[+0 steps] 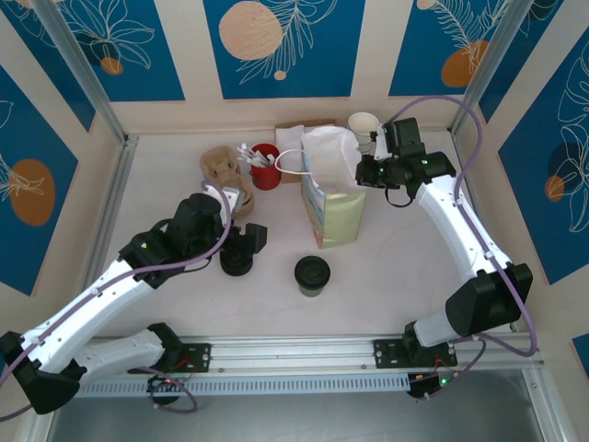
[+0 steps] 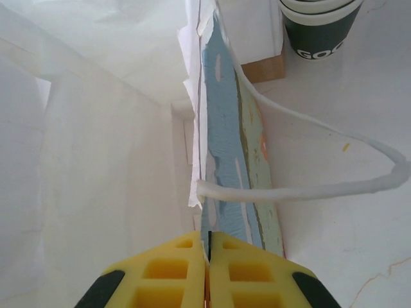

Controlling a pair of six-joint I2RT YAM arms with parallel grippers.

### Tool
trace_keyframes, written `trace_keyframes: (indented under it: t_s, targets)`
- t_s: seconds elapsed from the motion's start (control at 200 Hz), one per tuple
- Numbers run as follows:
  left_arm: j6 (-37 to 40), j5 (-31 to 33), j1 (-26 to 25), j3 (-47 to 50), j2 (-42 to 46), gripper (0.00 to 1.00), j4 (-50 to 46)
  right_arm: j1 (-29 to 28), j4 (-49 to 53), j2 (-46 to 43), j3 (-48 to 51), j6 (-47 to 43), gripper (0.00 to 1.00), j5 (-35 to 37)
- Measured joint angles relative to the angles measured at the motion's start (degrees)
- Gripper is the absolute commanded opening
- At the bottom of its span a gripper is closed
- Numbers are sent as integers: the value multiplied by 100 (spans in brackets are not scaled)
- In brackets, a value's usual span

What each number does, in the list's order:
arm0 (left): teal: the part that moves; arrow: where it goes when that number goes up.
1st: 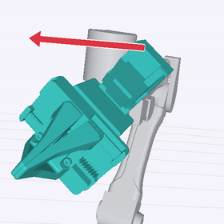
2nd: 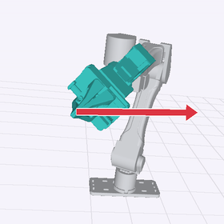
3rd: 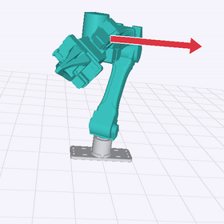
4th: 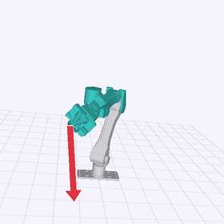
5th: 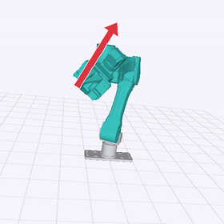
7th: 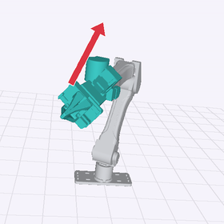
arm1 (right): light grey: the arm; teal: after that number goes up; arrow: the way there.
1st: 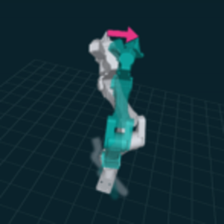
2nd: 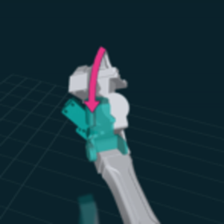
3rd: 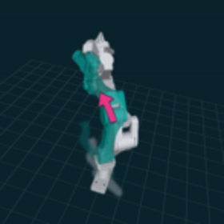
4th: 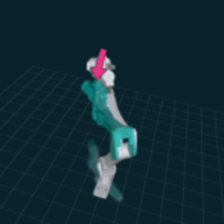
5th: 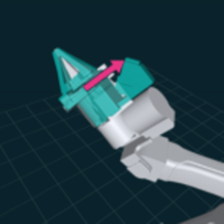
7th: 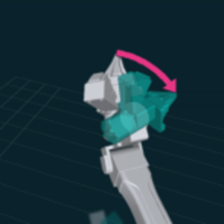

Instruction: Pack the takeout coffee

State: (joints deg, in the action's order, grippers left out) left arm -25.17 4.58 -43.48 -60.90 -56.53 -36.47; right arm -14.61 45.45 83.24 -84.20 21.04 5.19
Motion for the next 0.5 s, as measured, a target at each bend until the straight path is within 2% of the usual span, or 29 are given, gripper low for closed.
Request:
trace_keyframes:
  t_s: [0.385,0.5]
  targets:
    - [-247,138,127,33,-109,91,-9,28,-131,-125,223,404,14,2]
    - [-387,197,262,33,-186,90,-52,28,-105,-170,249,551,24,2]
